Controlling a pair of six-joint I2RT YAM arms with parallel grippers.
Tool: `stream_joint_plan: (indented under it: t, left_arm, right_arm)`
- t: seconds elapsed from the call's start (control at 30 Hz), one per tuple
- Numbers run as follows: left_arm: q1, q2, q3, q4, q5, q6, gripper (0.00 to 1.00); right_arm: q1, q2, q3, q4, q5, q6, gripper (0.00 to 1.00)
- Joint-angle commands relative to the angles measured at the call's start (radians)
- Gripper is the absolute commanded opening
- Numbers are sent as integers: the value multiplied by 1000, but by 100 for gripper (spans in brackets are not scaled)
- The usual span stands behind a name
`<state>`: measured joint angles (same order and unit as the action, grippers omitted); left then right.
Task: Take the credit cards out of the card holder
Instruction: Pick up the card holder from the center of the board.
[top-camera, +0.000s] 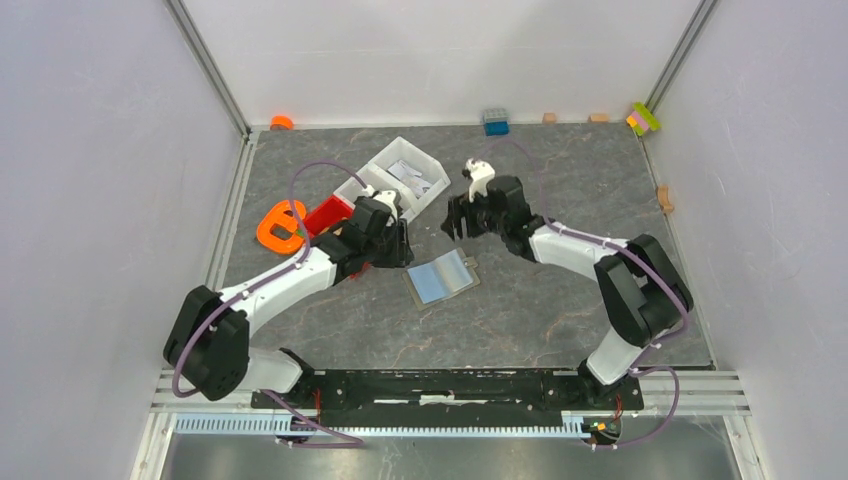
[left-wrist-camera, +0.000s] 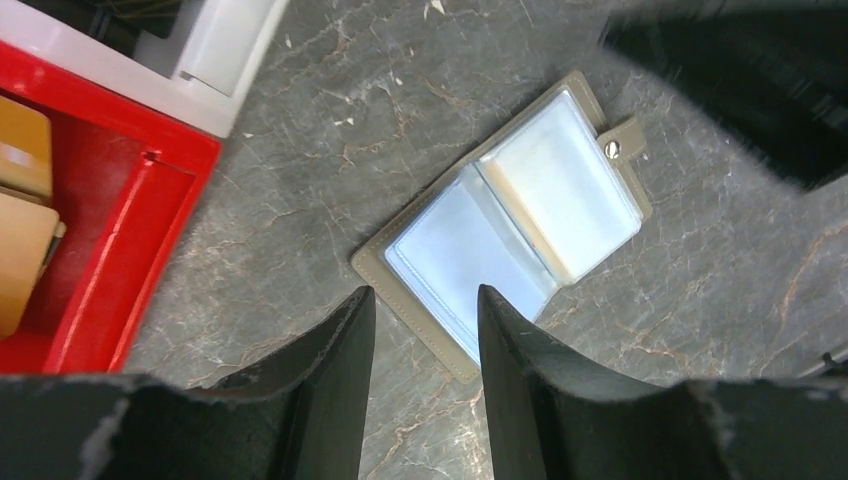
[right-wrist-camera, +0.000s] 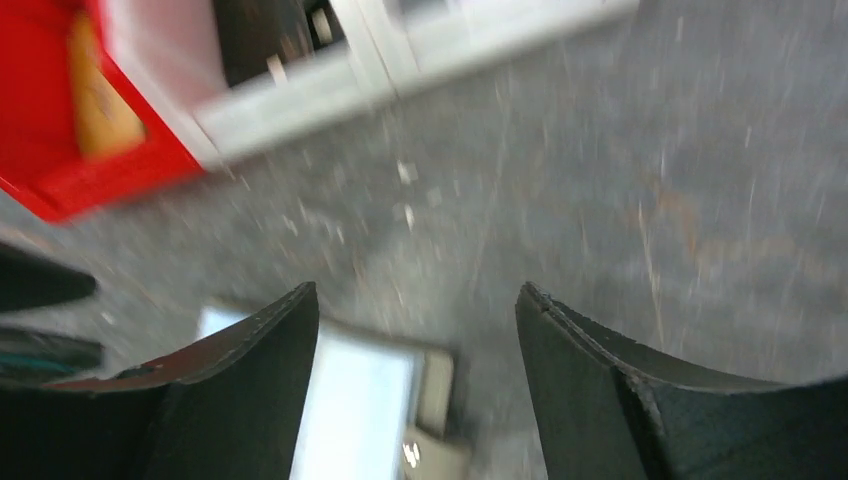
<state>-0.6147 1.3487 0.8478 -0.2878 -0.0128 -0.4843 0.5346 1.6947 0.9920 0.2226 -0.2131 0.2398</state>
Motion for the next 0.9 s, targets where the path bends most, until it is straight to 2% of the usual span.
stream_joint_plan:
  t: [0.0,0.07,0.1,0.13,0.33,0.53,0.67,0.87]
  left_arm:
    - [-1,41,49,2,66,-4,49]
    - [-2,65,55,2,89,-4,49]
    - [-2,79,60,1,98,-4,49]
    - [-3,91,65,2,109,-4,49]
    - [-14,146,88,-11,139,2,47]
    - [-30,213,126,-40,161,14,35]
    - [-40,269,154,-61,179,23,26]
    - [-41,363,200,-85,124,40,21]
  right_arm:
    - [24,-87,-133,-76,136,9,80]
    - [37,-144,-199,-96,196,8,87]
    - [47,-171,-248,-78,207,12,95]
    - [51,-197,-284,-57,234,17,98]
    - [51,-257,-395,21,246,51,98]
    - [51,-145,-371,68,9,108,98]
    - [51,-132,-392,119,-37,138,88]
    - [51,-117,-430,214,-141,210,76]
